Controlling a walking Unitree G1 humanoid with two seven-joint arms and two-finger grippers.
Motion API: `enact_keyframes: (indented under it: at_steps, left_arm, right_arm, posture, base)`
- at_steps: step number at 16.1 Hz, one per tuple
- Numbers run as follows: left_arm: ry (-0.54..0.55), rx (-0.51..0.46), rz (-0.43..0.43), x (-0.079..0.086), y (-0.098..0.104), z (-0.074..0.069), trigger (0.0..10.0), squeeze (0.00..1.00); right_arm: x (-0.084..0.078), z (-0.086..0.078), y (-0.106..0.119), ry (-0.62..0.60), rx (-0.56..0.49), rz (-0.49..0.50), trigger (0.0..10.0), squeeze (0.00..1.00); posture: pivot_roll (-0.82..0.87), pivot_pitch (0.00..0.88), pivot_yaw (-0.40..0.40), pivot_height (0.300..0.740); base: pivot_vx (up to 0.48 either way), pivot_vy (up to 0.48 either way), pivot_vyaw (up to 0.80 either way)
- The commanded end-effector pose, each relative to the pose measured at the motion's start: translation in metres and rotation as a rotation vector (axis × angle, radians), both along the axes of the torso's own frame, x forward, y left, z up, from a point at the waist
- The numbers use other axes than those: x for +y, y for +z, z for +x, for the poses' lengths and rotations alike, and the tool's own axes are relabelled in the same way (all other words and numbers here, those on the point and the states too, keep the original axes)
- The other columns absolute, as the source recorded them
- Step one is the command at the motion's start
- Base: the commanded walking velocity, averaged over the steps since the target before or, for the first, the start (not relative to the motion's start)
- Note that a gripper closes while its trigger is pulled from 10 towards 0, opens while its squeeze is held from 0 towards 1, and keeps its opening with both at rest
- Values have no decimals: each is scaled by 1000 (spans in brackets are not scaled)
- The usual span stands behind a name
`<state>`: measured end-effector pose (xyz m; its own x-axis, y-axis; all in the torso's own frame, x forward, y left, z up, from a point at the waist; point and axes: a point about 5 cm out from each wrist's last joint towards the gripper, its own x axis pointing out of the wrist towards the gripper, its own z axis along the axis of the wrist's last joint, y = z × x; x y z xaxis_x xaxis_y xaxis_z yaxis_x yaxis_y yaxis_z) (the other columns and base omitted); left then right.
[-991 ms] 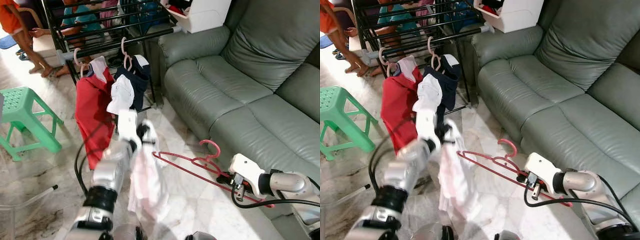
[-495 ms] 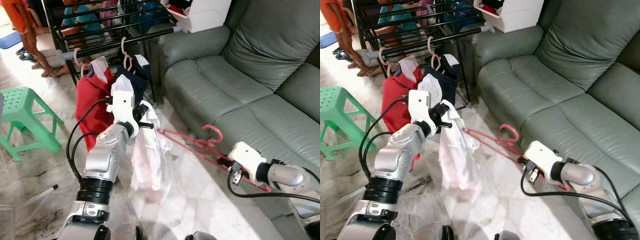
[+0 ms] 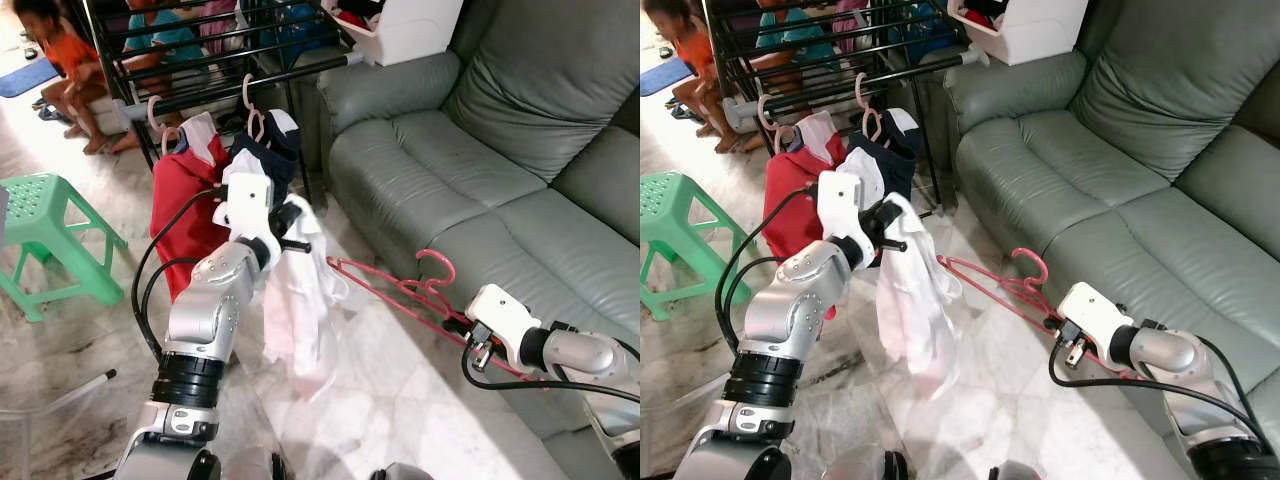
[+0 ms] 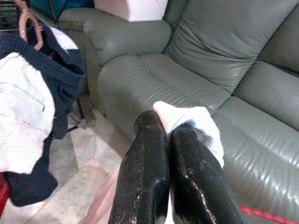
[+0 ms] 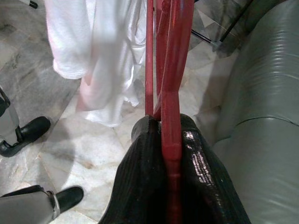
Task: Hang hanger
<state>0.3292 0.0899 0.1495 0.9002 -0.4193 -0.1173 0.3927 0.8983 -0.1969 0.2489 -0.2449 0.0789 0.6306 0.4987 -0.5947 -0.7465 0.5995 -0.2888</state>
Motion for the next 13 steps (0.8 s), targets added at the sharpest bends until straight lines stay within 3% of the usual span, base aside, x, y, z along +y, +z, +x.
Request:
enact_keyframes:
  at_steps: [1, 7, 10, 13]
  left_arm:
    - [-36, -77, -15, -7, 22, 1, 10000, 0]
    - [-62, -108, -23, -11, 34, 0, 10000, 0]
    - [81, -78, 22, 7, 24, 10, 10000, 0]
    - [72, -85, 16, 8, 28, 12, 10000, 0]
  right_arm:
    - [1, 4, 4, 2, -10, 20, 10000, 0]
    - [-2, 4, 4, -19, -8, 50, 10000, 0]
    - [-10, 9, 28, -22, -84, 106, 10000, 0]
    - [-24, -9, 27, 41, 74, 57, 10000, 0]
  posture:
    - [-57, 0, 25, 740]
    - [-57, 0, 22, 740]
    - [-64, 0, 26, 740]
    - [-65, 0, 26, 740]
  base:
    - [0, 0, 0]
    - [0, 0, 0]
    - [0, 0, 0]
    - [0, 0, 0]
